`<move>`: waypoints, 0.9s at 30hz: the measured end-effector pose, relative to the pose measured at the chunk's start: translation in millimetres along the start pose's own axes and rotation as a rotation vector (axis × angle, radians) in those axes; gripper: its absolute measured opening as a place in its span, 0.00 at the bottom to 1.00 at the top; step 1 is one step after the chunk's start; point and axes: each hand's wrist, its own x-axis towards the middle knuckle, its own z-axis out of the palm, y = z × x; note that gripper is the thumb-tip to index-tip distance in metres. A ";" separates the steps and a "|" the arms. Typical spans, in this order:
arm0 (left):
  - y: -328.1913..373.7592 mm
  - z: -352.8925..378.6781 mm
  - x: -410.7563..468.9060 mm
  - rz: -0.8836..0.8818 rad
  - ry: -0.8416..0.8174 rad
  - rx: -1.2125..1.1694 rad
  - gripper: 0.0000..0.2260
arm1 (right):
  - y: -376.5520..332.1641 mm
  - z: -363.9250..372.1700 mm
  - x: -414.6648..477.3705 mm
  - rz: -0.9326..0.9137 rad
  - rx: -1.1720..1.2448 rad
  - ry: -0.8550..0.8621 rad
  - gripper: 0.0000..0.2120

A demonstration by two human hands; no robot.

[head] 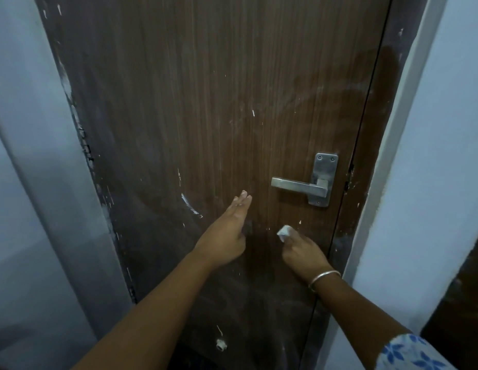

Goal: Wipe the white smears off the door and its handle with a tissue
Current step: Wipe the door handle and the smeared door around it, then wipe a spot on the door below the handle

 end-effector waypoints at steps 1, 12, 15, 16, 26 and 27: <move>-0.8 -0.9 -3.3 -0.010 -0.015 -0.002 0.37 | 2.0 2.7 -6.1 0.069 0.030 -0.009 0.13; 73.8 57.8 -23.9 -0.109 -0.256 -0.659 0.34 | 21.8 -61.7 -108.0 0.581 1.213 0.393 0.09; 109.9 79.6 -31.8 -0.019 -0.169 -0.688 0.17 | 21.5 -73.3 -143.6 0.586 1.463 0.365 0.12; 119.1 85.2 -35.2 -0.024 -0.118 -0.678 0.12 | 21.4 -75.1 -154.2 0.602 1.511 0.363 0.13; 101.7 96.0 -43.4 -0.244 0.067 -0.661 0.15 | -3.4 -65.5 -146.6 0.682 1.205 0.533 0.13; 92.3 92.6 -40.2 -0.265 0.082 -0.660 0.15 | -6.1 -62.7 -134.7 0.665 1.137 0.511 0.13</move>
